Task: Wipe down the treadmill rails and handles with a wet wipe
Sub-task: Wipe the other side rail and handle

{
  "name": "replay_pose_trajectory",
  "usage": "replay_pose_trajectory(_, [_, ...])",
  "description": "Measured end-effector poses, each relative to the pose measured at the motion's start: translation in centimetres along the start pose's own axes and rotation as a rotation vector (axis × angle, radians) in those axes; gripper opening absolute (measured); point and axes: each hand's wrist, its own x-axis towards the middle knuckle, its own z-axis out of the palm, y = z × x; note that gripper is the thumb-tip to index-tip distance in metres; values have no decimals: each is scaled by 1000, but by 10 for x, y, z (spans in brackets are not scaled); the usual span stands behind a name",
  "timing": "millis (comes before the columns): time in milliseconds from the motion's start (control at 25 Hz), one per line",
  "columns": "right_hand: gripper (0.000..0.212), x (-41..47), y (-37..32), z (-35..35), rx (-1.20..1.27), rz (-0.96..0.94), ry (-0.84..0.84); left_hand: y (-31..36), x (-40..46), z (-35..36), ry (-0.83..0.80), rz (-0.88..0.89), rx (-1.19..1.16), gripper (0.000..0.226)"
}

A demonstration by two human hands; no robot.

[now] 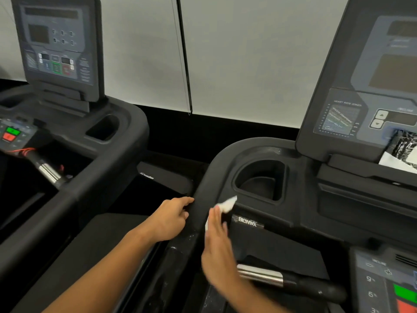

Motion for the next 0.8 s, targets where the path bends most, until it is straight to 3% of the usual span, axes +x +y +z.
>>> replay_pose_trajectory(80, [63, -20, -19, 17, 426, 200, 40, -3, -2, 0, 9, -15, 2, 50])
replay_pose_trajectory(160, [62, -3, -14, 8, 537, 302, -5, -2, -2, -2, -1, -18, 8, 52])
replay_pose_trajectory(280, [72, 24, -16, -6, 762, 486, 84, 3, -4, -2, -49, -18, 36, 55])
replay_pose_trajectory(480, [79, 20, -42, 15, 619, 353, 135, 7, -11, -1, -51, 0, 80, 58])
replay_pose_trajectory(640, [82, 43, -57, 7, 526, 324, 168, 11, -18, 1, -17, 36, 101, 33])
replay_pose_trajectory(800, [83, 22, -51, 10, 629, 323, 149, 11, -22, 0, -52, 55, 189, 57])
